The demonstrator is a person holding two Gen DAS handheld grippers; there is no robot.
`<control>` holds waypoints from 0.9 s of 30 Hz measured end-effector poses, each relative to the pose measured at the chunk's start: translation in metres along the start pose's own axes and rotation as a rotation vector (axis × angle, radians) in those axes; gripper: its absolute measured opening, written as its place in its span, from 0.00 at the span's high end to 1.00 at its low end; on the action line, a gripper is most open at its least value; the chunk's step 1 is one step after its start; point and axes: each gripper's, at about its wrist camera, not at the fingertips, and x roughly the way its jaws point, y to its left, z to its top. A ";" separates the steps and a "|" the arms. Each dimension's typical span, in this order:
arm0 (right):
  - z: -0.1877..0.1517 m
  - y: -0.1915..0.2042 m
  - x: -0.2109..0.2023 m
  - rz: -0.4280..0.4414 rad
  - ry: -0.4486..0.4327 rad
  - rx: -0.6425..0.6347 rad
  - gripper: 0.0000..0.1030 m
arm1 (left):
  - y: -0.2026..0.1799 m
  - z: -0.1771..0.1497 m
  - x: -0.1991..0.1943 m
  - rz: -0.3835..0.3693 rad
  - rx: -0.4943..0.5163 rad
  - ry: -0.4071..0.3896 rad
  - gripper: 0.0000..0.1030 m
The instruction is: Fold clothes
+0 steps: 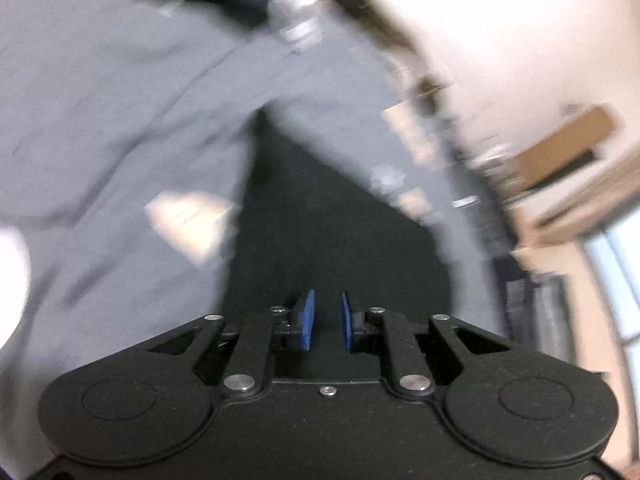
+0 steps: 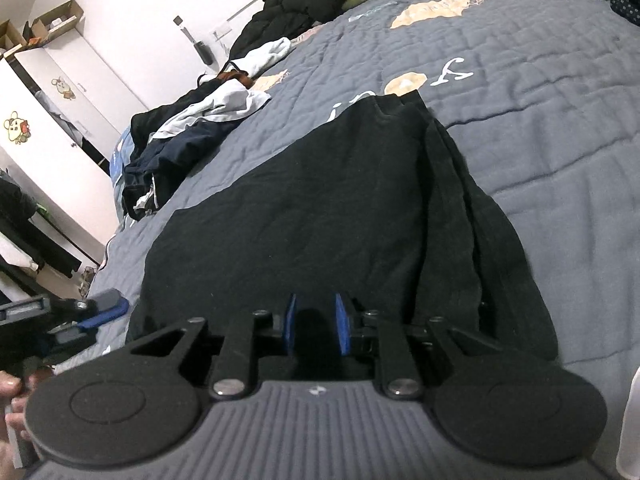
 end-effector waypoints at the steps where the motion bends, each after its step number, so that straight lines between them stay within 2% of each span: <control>1: 0.000 0.000 0.000 0.000 0.001 0.001 0.80 | 0.004 -0.001 0.006 0.027 -0.015 0.025 0.85; 2: 0.000 0.000 0.000 0.001 0.002 0.003 0.80 | 0.006 -0.002 0.009 0.044 -0.024 0.042 0.85; 4: 0.000 -0.001 -0.003 0.006 -0.004 0.015 0.80 | 0.000 -0.001 0.000 0.024 -0.013 0.030 0.85; 7: 0.001 -0.001 -0.008 0.014 -0.012 0.033 0.79 | -0.002 0.004 -0.023 -0.015 -0.016 -0.053 0.83; 9: 0.001 -0.001 -0.011 0.019 -0.018 0.045 0.75 | 0.003 0.005 -0.031 -0.004 -0.034 -0.076 0.75; 11: 0.001 -0.001 -0.015 0.024 -0.024 0.057 0.71 | 0.011 0.007 -0.036 0.023 -0.056 -0.081 0.53; 14: 0.000 -0.001 -0.022 0.037 -0.034 0.075 0.66 | 0.024 0.006 -0.034 0.060 -0.099 -0.063 0.53; 18: -0.003 0.002 -0.035 0.064 -0.050 0.112 0.60 | 0.035 -0.001 -0.022 0.043 -0.160 -0.005 0.53; 20: -0.003 0.002 -0.040 0.071 -0.064 0.135 0.58 | 0.037 -0.007 -0.019 0.053 -0.157 0.011 0.53; 27: -0.009 0.001 -0.053 0.099 -0.102 0.201 0.55 | 0.045 -0.012 -0.003 -0.013 -0.191 0.041 0.52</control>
